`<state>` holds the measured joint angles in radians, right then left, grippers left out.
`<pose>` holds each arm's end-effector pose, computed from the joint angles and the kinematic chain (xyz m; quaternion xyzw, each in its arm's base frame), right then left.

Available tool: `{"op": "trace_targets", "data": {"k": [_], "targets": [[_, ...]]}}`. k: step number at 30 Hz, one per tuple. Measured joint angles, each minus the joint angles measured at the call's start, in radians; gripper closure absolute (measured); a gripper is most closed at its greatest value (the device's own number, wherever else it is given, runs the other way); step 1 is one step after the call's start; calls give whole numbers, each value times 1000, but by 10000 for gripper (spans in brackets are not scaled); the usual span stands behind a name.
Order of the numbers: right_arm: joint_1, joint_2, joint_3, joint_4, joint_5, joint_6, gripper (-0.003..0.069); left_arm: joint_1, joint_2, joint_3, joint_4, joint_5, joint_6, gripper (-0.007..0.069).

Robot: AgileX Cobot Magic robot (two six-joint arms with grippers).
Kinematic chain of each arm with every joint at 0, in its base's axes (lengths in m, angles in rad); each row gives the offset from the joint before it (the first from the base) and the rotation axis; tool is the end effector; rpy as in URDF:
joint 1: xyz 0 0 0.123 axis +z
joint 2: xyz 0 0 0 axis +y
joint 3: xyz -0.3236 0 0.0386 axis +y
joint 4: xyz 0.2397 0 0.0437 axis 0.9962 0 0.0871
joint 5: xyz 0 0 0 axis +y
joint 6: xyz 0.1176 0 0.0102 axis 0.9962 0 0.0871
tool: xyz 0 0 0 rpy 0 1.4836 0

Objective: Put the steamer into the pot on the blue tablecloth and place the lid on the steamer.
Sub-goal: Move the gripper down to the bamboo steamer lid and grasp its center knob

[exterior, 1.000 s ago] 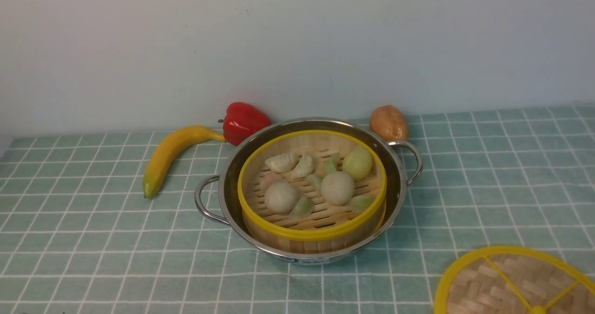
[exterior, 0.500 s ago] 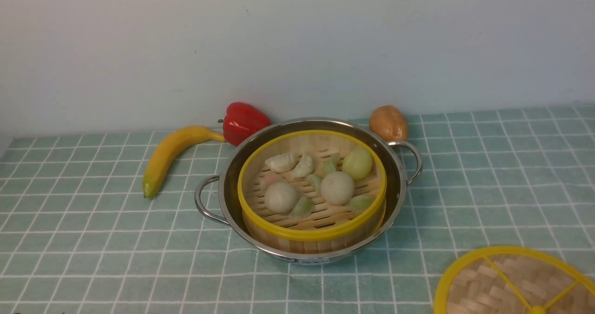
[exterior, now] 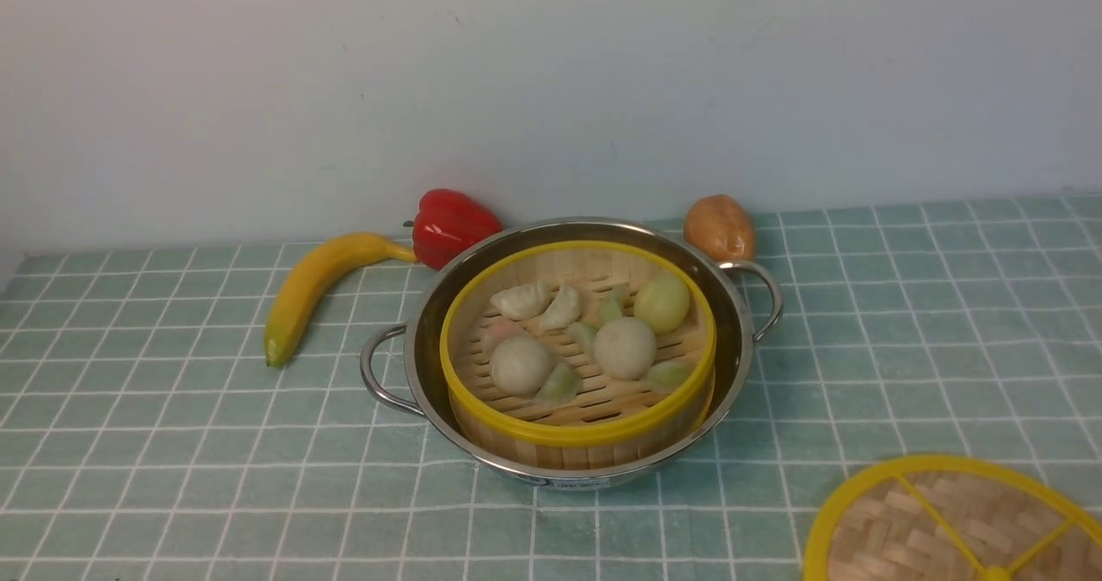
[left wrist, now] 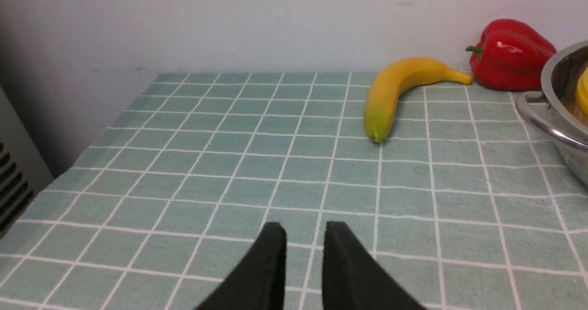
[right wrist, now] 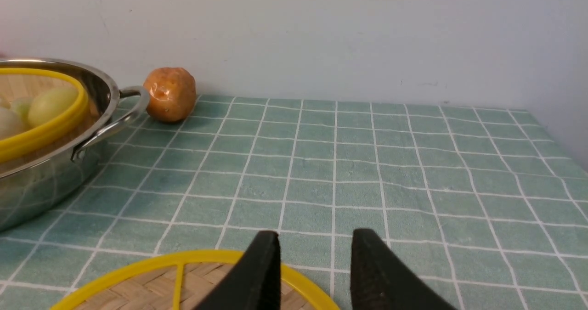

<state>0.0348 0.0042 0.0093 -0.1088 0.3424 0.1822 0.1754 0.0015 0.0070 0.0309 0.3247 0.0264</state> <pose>0.0307 -0.0032 0.1722 0.0289 0.7943 0.0202 0.6065 0.0303 0.0066 0.1749 -0.0502 0.7869 0.0748 0.6105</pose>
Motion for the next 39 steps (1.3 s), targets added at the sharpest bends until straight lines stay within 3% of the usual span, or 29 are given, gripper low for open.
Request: {"op": "trace_targets", "data": {"k": [17, 23, 34, 39], "targets": [[0, 0, 0, 0, 0, 0, 416, 0, 0, 0, 2, 0, 0, 487], [0, 0, 0, -72, 0, -55, 416, 0, 0, 0, 2, 0, 10, 484], [0, 0, 0, -75, 0, -57, 416, 0, 0, 0, 2, 0, 10, 465], [0, 0, -11, -18, -30, 49, 416, 0, 0, 0, 2, 0, 10, 454]]}}
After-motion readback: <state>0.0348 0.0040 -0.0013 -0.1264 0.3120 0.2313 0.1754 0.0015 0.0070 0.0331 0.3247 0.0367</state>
